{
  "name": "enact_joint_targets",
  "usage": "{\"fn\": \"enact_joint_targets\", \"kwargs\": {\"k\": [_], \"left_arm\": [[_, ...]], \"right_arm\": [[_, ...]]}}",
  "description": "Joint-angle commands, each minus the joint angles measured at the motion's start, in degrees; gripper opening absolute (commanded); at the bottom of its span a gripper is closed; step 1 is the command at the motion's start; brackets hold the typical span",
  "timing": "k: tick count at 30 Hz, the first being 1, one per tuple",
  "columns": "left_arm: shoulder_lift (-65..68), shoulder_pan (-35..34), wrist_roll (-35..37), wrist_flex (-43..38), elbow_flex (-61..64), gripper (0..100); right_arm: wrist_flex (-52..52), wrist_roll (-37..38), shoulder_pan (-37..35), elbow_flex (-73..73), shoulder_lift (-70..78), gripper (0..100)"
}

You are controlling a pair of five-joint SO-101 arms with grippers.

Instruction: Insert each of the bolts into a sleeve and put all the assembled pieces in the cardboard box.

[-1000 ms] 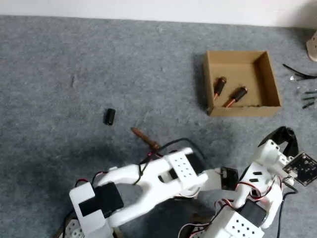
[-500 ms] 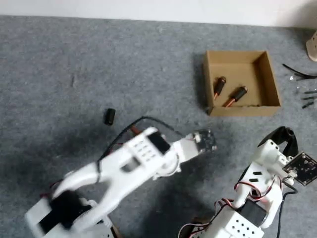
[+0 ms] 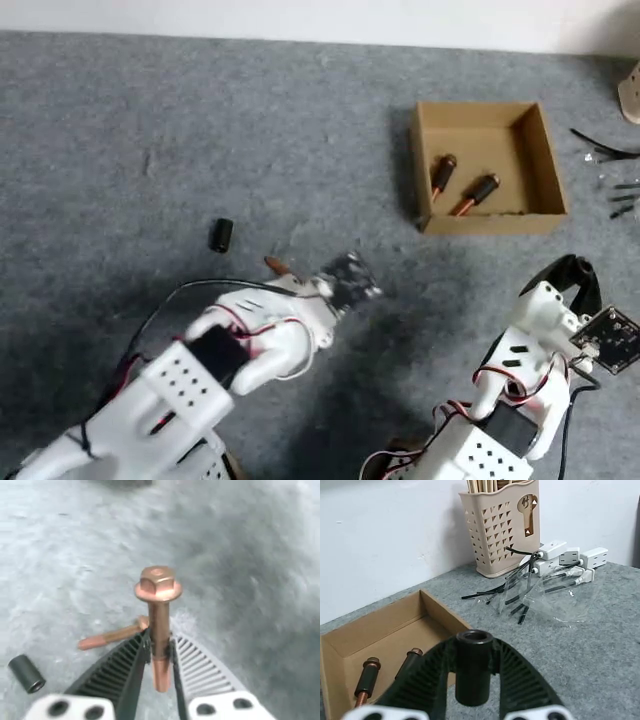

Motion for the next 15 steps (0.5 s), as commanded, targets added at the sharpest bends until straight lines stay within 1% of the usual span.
{"fn": "enact_joint_targets", "kwargs": {"k": [1,3,6,9,12,15], "left_arm": [[-4.97,-3.74,3.08,-5.63,1.89,1],[-6.73,-5.05,4.75,-8.44,4.35,1],[-9.63,-5.67,6.24,-14.68,8.40,1],[-13.14,-5.67,6.51,-24.26,13.85,1],[-16.84,-5.58,6.51,-35.43,20.44,1],[-20.53,-5.58,6.51,-46.24,26.95,1]], "right_arm": [[0.31,-0.35,-1.36,6.99,-0.13,0.6],[0.31,-0.35,-1.45,6.99,-0.13,0.6],[1.45,0.09,-3.74,7.08,-0.13,0.6],[1.98,4.66,-6.81,6.99,-0.13,0.6],[3.91,7.21,-10.07,6.99,-0.22,0.6],[5.49,11.08,-15.25,6.99,-0.31,0.5]]}}
